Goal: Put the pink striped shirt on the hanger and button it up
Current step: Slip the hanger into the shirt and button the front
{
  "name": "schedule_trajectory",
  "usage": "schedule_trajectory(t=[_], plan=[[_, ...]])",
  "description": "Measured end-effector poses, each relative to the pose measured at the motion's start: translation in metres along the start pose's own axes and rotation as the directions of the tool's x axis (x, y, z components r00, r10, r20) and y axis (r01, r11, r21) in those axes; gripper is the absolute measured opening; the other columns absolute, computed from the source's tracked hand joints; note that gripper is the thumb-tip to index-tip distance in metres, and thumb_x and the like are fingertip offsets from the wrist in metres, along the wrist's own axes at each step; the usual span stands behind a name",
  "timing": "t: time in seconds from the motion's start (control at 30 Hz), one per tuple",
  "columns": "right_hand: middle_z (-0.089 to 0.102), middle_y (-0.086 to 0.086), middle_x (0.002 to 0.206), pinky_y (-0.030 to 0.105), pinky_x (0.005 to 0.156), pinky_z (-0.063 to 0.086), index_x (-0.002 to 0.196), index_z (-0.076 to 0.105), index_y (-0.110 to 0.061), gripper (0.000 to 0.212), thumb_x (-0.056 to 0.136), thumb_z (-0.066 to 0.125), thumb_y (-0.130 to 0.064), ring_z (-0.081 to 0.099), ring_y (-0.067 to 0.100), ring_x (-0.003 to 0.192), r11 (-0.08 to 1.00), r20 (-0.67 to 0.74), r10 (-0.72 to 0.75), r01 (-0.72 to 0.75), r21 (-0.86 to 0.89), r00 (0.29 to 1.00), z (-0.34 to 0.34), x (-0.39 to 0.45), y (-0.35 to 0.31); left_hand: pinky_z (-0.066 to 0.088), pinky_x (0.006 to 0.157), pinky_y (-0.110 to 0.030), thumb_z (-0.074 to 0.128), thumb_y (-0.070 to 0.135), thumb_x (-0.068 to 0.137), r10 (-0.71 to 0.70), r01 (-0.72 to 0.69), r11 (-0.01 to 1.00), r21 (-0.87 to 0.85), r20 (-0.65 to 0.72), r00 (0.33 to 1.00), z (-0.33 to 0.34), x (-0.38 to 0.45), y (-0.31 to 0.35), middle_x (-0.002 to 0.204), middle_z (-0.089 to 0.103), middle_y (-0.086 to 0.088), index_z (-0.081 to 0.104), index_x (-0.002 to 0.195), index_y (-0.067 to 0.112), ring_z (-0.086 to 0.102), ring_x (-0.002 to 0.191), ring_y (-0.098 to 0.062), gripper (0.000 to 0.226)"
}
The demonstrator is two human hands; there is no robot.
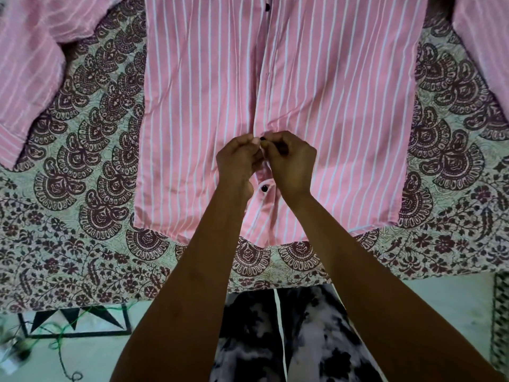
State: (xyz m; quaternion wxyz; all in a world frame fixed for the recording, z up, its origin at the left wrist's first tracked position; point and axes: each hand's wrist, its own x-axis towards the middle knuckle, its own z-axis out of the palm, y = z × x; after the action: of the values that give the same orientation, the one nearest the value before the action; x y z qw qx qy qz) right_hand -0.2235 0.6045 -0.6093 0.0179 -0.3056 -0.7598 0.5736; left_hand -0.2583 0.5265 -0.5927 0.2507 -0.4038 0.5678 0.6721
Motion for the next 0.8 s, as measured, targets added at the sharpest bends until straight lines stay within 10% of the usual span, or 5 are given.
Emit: schedule_trajectory(t=[0.13,0.3,0.37,0.5,0.8], plan=[[0.07,0.01,0.075,0.029,0.074,0.055,0.077,0.072,-0.005,0.011,0.074,0.063,0.001,0.065,0.016,0.068,0.946,0.13,0.254,-0.274,0.172,0.959,-0.008,0.016,-0.005,0.051,0.065,-0.029,0.057,-0.001,0.081,0.246,-0.239,0.925,0.296,0.013,0.969,-0.002,0.006,-0.002,0.068,0.06,-0.004,0.059,0.077,0.014,0.056,0.062,-0.017,0.015],[0.062,0.0,0.049,0.016,0.053,0.049,0.074,0.066,-0.003,0.015,0.081,0.057,0.006,0.056,0.007,0.045,0.729,0.386,0.478,-0.602,0.328,0.789,-0.023,0.029,-0.017,0.051,0.063,-0.04,0.043,0.016,0.084,0.678,-0.595,0.173,0.785,0.344,0.65,-0.001,0.003,-0.007,0.082,0.068,-0.008,0.063,0.092,0.008,0.064,0.074,-0.03,0.023],[0.06,-0.001,0.048,0.015,0.051,0.048,0.076,0.066,-0.004,0.013,0.083,0.058,0.003,0.055,0.008,0.046,0.672,0.434,0.537,-0.678,0.298,0.724,-0.026,0.033,-0.018,0.05,0.058,-0.041,0.039,0.023,0.085,0.72,-0.574,0.085,0.814,0.348,0.6,0.004,0.001,-0.008,0.084,0.068,-0.01,0.063,0.092,0.01,0.064,0.073,-0.033,0.028],[0.064,-0.009,0.055,0.016,0.06,0.044,0.075,0.069,-0.006,0.011,0.078,0.063,0.004,0.055,0.003,0.053,0.889,0.265,0.421,-0.453,0.072,0.868,-0.036,0.036,-0.006,0.051,0.066,-0.036,0.058,0.02,0.076,0.578,-0.433,0.44,0.787,0.121,0.807,0.01,0.008,-0.005,0.08,0.068,-0.001,0.06,0.081,0.022,0.064,0.076,-0.025,0.006],[0.066,0.01,0.091,0.022,0.076,0.042,0.104,0.064,-0.007,0.027,0.078,0.064,-0.009,0.061,0.022,0.08,0.925,0.15,-0.167,0.207,-0.319,0.975,-0.009,0.091,-0.031,0.055,0.074,-0.031,0.056,-0.005,0.07,0.55,-0.543,0.69,0.478,0.141,0.823,0.032,0.046,0.054,0.074,0.068,0.005,0.066,0.074,0.024,0.064,0.07,-0.01,0.031]])
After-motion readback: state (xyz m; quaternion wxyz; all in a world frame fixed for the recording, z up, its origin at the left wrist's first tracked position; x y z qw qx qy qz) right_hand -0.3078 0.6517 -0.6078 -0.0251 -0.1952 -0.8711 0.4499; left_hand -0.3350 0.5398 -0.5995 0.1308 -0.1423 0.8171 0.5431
